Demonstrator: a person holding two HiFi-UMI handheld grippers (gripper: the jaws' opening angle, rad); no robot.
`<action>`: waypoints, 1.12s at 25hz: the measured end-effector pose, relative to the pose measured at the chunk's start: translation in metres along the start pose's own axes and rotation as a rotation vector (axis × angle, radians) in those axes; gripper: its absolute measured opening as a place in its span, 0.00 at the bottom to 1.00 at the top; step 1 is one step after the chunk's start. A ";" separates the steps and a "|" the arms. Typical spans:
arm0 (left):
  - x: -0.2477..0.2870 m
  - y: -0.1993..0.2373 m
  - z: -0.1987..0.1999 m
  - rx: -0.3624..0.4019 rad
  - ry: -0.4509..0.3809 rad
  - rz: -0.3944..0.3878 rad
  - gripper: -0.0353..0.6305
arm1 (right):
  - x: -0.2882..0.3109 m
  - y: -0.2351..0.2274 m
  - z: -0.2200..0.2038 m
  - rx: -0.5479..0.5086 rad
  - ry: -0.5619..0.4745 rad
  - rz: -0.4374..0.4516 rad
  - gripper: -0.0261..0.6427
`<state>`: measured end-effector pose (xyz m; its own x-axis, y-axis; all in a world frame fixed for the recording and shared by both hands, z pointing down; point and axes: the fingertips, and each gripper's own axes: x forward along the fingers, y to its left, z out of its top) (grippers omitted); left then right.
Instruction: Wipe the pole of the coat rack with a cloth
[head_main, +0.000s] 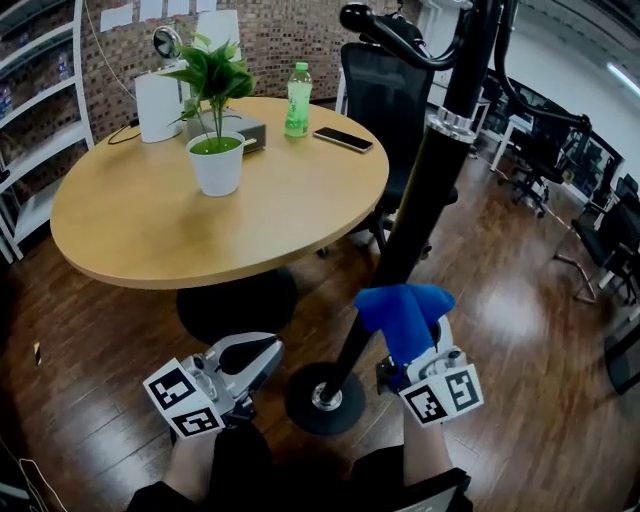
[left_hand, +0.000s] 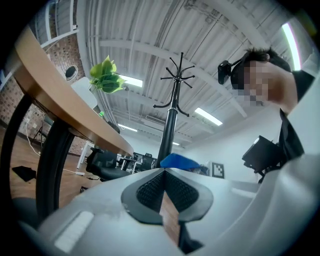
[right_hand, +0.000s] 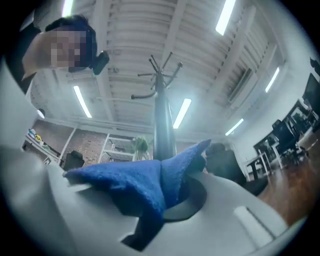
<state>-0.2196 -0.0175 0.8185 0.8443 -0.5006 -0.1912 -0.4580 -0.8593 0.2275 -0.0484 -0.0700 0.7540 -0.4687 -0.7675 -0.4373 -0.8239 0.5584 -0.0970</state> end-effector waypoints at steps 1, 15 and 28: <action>-0.002 0.000 0.006 0.000 -0.014 0.005 0.06 | 0.013 0.001 0.028 -0.030 -0.051 0.010 0.08; -0.019 -0.005 0.047 0.035 -0.089 0.042 0.06 | 0.068 0.009 0.157 -0.146 -0.277 0.058 0.07; 0.007 -0.006 -0.018 -0.025 0.028 0.030 0.06 | -0.059 -0.063 -0.158 0.129 0.230 -0.155 0.07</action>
<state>-0.2059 -0.0140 0.8329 0.8381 -0.5224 -0.1569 -0.4762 -0.8411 0.2564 -0.0190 -0.1102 0.9271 -0.4125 -0.8896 -0.1961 -0.8508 0.4532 -0.2661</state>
